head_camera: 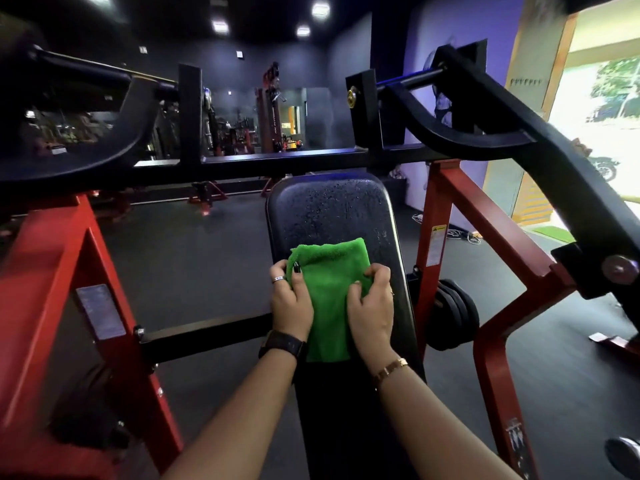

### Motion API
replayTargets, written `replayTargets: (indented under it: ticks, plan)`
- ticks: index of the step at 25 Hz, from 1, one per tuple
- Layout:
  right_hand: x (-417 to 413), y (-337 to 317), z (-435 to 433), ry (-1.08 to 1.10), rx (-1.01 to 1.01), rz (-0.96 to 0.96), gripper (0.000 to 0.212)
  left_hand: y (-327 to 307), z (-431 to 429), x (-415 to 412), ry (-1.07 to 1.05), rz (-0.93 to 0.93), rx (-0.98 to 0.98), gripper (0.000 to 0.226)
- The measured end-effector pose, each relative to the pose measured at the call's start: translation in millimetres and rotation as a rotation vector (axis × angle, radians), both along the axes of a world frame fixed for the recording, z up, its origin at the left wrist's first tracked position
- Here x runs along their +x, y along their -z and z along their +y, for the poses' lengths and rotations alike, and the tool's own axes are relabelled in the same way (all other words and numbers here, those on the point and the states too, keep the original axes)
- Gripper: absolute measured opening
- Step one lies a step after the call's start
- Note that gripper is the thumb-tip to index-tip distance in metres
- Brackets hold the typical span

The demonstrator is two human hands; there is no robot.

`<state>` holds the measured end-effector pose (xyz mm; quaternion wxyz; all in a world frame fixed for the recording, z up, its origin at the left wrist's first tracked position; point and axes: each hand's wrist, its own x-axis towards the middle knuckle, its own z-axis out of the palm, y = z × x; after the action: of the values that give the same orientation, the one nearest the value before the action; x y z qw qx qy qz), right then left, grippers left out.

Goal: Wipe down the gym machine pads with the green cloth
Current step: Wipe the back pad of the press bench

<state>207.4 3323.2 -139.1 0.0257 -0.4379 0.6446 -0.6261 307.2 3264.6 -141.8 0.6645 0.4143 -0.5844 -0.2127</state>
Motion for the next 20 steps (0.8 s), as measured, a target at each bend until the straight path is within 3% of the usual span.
replayTargets:
  ticks: [6, 10, 12, 14, 16, 20]
  plan:
    - [-17.9, -34.9, -60.1, 0.117, -0.121, 0.077, 0.022, -37.7, -41.8, -10.4, -0.071, -0.062, -0.12, 0.037]
    - [-23.2, -23.7, -78.4, 0.225, 0.01, 0.073, 0.017, -14.4, -65.4, -3.3, -0.196, -0.129, -0.237, 0.04]
    - [-18.0, -16.4, -78.4, 0.284, 0.138, 0.23, 0.032, -5.4, -74.3, -5.1, -0.135, -0.167, -0.192, 0.05]
    - [-6.4, -9.8, -74.0, 0.207, 0.251, 0.422, 0.07, -0.6, -76.9, -6.8, -0.118, -0.213, -0.2, 0.052]
    - [4.5, -3.5, -74.7, 0.126, 0.355, 0.523, 0.094, 1.1, -77.5, -5.9, -0.095, -0.202, -0.206, 0.051]
    - [-1.7, -14.0, -98.6, 0.159, 0.35, 0.557, 0.079, 4.6, -78.4, -2.6, -0.094, -0.191, -0.21, 0.052]
